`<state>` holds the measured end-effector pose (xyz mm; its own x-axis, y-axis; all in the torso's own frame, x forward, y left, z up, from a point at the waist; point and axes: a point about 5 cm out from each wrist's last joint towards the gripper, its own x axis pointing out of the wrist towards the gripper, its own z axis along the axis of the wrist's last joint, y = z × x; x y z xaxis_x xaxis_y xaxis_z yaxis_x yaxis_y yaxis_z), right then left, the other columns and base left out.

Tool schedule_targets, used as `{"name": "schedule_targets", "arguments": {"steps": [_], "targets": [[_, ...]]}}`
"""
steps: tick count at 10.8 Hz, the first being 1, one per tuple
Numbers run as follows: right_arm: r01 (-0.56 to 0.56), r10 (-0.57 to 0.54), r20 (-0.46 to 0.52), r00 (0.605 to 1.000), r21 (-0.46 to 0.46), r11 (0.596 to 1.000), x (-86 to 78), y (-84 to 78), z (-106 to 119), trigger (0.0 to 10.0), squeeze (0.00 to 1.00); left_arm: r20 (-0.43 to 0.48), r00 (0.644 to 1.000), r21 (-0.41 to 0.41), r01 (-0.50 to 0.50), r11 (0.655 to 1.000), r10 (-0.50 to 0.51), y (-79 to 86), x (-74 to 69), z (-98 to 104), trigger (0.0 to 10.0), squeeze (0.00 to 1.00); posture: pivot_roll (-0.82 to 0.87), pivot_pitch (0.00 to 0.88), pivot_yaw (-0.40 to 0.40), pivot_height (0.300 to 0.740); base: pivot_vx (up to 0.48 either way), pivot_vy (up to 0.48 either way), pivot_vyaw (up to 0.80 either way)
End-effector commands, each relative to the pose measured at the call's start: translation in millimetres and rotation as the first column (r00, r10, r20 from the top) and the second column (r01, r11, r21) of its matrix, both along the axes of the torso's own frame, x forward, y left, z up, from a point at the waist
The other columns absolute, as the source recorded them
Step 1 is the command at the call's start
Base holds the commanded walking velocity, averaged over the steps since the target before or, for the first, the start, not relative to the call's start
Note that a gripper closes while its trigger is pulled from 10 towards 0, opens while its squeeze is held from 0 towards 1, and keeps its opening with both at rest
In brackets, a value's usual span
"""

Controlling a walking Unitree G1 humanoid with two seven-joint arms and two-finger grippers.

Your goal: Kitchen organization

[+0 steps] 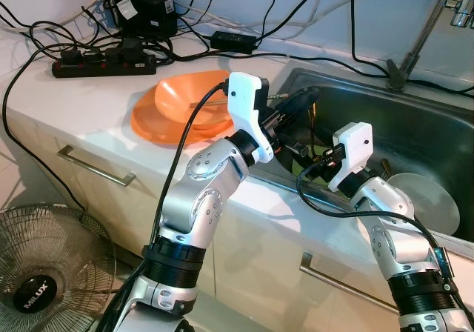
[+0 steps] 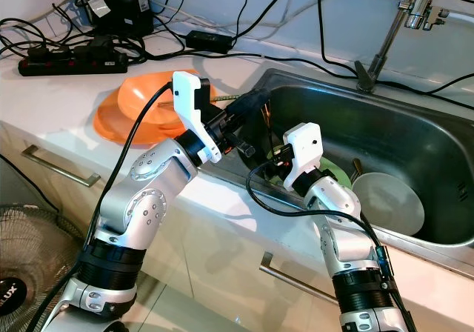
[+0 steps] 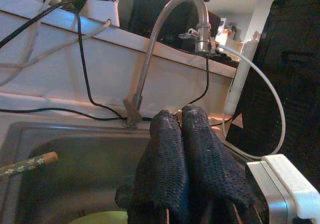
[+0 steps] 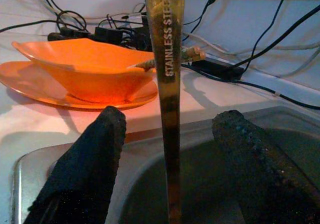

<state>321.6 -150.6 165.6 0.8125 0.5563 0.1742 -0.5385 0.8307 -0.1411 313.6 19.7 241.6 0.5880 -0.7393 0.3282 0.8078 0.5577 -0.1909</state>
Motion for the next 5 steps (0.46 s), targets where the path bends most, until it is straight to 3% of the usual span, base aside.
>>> {"name": "schedule_targets", "arguments": {"steps": [1, 5], "targets": [[0.016, -0.016, 0.025, 1.000, 0.004, 1.000, 2.7, -2.5, 5.5, 0.0, 0.00, 0.010, 1.000, -0.001, 0.019, 1.000, -0.019, -1.0, -2.7, 2.3, 10.0, 0.00, 0.10, 0.049, -0.001, 0.740, 0.000, 0.000, 0.00], [0.007, -0.008, 0.024, 1.000, 0.008, 1.000, 3.0, 0.5, 3.9, 0.0, 0.00, 0.015, 1.000, 0.002, 0.014, 1.000, -0.014, -0.2, -1.8, 2.8, 10.0, 0.00, 0.10, 0.043, -0.002, 0.740, 0.000, 0.000, 0.00]]}}
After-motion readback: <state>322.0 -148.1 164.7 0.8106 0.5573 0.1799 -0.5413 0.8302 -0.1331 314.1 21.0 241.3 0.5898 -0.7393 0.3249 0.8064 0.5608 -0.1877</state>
